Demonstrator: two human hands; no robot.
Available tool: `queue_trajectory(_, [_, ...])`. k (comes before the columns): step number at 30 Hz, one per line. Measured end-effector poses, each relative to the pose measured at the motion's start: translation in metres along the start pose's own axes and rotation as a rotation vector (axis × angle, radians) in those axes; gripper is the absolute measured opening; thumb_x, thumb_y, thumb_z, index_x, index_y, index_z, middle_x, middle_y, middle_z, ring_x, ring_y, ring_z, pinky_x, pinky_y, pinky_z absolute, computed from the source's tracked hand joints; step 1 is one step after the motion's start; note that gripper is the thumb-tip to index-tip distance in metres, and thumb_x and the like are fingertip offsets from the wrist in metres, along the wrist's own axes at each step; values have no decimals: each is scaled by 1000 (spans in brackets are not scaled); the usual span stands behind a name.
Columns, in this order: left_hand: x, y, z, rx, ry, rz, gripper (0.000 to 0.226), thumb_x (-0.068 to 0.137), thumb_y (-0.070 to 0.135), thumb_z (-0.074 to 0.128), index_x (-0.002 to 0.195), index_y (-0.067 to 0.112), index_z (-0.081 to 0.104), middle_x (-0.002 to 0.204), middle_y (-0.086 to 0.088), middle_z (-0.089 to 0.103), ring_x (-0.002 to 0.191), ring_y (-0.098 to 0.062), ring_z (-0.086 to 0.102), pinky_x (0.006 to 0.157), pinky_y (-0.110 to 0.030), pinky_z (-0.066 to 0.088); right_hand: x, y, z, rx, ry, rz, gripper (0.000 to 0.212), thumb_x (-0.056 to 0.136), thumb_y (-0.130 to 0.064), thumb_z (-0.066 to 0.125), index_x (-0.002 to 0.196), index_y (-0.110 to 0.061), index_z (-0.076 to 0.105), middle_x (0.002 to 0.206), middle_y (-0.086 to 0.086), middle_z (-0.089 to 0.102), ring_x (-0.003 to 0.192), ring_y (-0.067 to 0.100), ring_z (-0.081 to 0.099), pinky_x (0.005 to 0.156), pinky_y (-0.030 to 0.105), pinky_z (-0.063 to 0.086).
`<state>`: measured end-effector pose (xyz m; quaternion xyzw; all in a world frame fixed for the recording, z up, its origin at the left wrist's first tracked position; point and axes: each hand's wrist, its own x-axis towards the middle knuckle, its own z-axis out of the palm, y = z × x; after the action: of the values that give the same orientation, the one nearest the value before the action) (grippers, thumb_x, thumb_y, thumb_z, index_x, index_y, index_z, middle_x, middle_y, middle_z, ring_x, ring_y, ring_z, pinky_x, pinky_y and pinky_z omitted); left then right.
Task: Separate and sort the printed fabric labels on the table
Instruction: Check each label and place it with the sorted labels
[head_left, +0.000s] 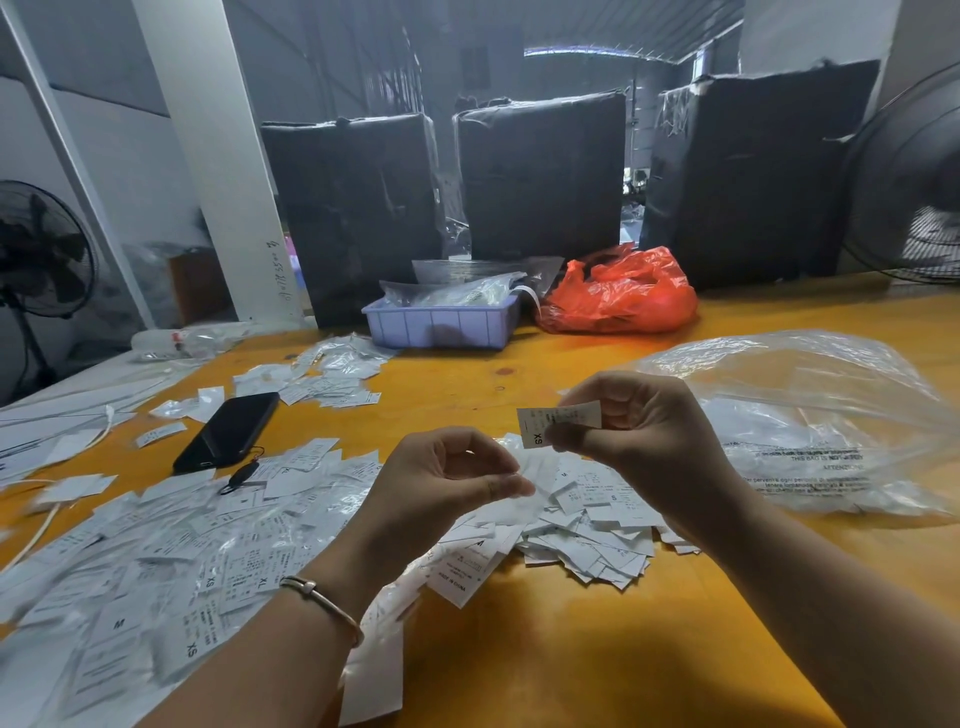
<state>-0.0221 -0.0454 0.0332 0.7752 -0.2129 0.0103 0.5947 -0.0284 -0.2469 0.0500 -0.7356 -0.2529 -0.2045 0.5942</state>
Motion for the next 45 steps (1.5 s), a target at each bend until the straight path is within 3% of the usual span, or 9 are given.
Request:
queue_trajectory(3, [0, 0, 0, -50, -19, -7, 22, 70, 12, 82, 86, 1, 71, 84, -9, 76, 85, -20, 74, 75, -21, 56, 0, 0, 0, -12, -13, 2, 13, 72, 3, 77, 73, -9, 71, 69, 4, 72, 65, 13, 67, 62, 22, 53])
queue_trajectory(9, [0, 1, 0, -54, -42, 1, 21, 73, 8, 80, 88, -1, 70, 84, -10, 76, 85, -21, 74, 74, -21, 55, 0, 2, 0, -79, -36, -4, 14, 77, 3, 71, 73, -10, 72, 68, 12, 68, 64, 33, 60, 60, 43, 49])
queue_trajectory(13, [0, 0, 0, -67, -48, -1, 20, 76, 6, 78, 91, -4, 69, 85, -11, 76, 86, -21, 74, 73, -19, 55, 0, 3, -2, -167, -62, 19, 20, 77, 4, 64, 71, -13, 72, 65, 12, 66, 58, 31, 53, 53, 45, 45])
queue_trajectory(18, [-1, 1, 1, -66, -58, -4, 18, 79, 4, 75, 92, -7, 68, 85, -13, 76, 84, -22, 74, 72, -19, 55, 0, 3, -1, -278, -81, 45, 18, 75, 0, 65, 68, -14, 72, 65, 6, 67, 55, 12, 53, 51, 36, 45])
queue_trajectory(24, [0, 0, 4, -53, -61, -27, 16, 77, -1, 73, 90, -9, 69, 83, -15, 75, 78, -19, 74, 69, -17, 54, -1, 5, 4, -382, -215, 77, 9, 77, -3, 68, 81, -7, 74, 75, 7, 68, 65, 18, 58, 61, 36, 50])
queue_trajectory(27, [0, 0, 3, -47, -35, -31, 12, 79, -1, 72, 89, -6, 69, 84, -15, 76, 78, -19, 74, 69, -17, 54, 0, 4, 3, -340, -110, 53, 15, 78, -4, 70, 91, -11, 73, 78, 1, 70, 67, 13, 62, 62, 32, 52])
queue_trajectory(31, [0, 1, 2, -53, -13, -50, 8, 78, 1, 73, 86, 1, 70, 84, -10, 76, 80, -19, 74, 71, -19, 56, -1, 3, 2, -286, -22, -1, 13, 78, 0, 71, 85, -11, 73, 77, -1, 71, 71, 15, 65, 66, 35, 56])
queue_trajectory(38, [1, 1, 2, -42, -1, -65, 6, 79, 0, 73, 85, 1, 70, 83, -9, 76, 79, -17, 74, 70, -20, 57, -6, 4, 10, -349, -74, -46, 13, 77, 0, 74, 85, -11, 76, 74, -7, 71, 64, -3, 61, 58, 11, 44])
queue_trajectory(45, [1, 2, 2, -36, -2, -58, 5, 79, 3, 73, 81, 6, 70, 79, -5, 76, 77, -13, 73, 65, -17, 54, -5, 2, 9, -351, -94, -53, 18, 77, 2, 68, 79, -13, 77, 74, -6, 70, 64, 2, 59, 55, 13, 43])
